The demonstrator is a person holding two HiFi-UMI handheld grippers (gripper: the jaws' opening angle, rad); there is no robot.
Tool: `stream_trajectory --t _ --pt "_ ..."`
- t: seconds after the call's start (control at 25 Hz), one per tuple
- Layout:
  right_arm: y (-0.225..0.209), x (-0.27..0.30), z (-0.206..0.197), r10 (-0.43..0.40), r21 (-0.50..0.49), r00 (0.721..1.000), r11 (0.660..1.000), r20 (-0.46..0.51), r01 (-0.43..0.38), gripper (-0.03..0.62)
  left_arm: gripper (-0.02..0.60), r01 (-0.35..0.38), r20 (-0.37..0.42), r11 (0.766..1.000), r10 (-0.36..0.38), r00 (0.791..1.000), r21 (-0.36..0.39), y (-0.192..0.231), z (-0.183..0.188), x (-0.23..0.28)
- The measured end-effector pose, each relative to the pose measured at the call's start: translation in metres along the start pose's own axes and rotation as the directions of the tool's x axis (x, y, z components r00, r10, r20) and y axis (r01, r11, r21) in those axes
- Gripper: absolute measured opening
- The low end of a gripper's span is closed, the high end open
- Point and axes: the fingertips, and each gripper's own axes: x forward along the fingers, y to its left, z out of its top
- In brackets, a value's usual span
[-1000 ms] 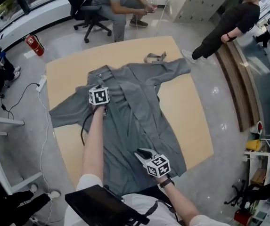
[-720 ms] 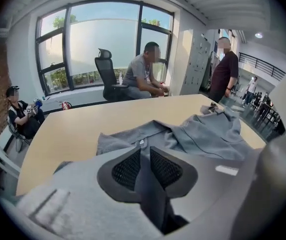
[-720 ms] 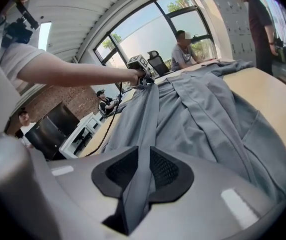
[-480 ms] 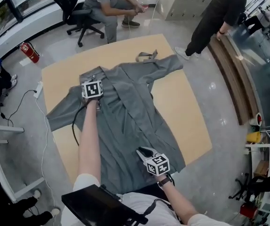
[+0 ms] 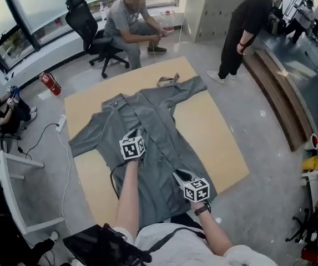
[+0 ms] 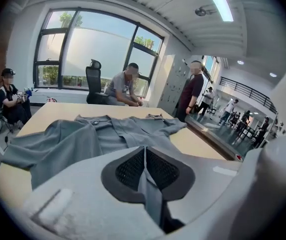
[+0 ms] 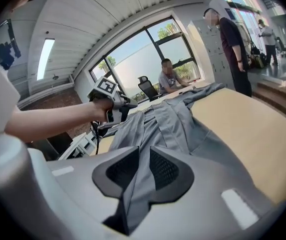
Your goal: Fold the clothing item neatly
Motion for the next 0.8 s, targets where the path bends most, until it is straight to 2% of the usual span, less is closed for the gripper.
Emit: stream_trajectory --t 0.24,0.44,0.6,0.8 --pt "-0.036 -0.056 -0.005 -0.079 -0.009 0.996 0.997 0.031 0.079 0.041 0.0 0.066 -0.117 0.995 -0.057 0.991 0.072 -0.068 -0.078 -0.043" --pt "-0.063 -0.091 -0.013 -0.119 0.059 0.991 0.992 0.067 0.115 0.0 0.0 0.098 -0.197 0.992 -0.08 0.977 0.082 -0.105 -0.127 -0.069" --pt "-0.087 -0.1 -0.026 -0.168 0.126 0.983 0.979 0.077 0.158 -0.002 0.001 0.174 -0.268 0.969 -0.123 0.956 0.175 -0.138 -0.15 -0.063" --pt "-0.105 -0.113 -0.047 -0.216 0.153 0.975 0.967 0.059 0.205 -0.002 0.002 0.209 -0.318 0.953 -0.132 0.939 0.22 -0.162 -0.163 -0.047"
